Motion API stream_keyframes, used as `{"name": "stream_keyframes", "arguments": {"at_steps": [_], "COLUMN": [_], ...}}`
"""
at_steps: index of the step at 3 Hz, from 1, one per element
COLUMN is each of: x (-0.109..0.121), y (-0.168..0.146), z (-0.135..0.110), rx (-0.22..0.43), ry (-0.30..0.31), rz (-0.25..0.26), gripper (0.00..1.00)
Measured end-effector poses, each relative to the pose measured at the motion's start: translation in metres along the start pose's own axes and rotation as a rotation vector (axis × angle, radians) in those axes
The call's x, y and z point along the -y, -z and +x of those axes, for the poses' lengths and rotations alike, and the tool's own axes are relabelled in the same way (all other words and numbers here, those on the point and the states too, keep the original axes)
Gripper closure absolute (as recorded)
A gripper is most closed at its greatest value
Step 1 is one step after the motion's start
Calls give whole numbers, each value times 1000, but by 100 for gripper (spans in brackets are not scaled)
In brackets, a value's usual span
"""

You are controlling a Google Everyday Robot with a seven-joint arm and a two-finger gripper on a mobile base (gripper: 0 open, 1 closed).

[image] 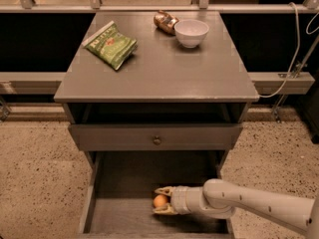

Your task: Pick orange from middle drawer and place on counter

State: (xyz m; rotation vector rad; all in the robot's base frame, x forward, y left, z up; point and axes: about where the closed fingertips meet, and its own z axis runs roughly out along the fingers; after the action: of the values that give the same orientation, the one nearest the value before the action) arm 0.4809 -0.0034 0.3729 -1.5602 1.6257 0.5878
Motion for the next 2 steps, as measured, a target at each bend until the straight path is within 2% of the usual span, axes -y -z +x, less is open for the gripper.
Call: {"name": "stream_keyframes", "arguments": {"at_steps": [1, 2], "x": [1, 10], "y": [-1, 16], "z": [-8, -29], "rx": [49, 141], "ry": [3, 26], "rz": [5, 45], "gripper": [72, 99]}}
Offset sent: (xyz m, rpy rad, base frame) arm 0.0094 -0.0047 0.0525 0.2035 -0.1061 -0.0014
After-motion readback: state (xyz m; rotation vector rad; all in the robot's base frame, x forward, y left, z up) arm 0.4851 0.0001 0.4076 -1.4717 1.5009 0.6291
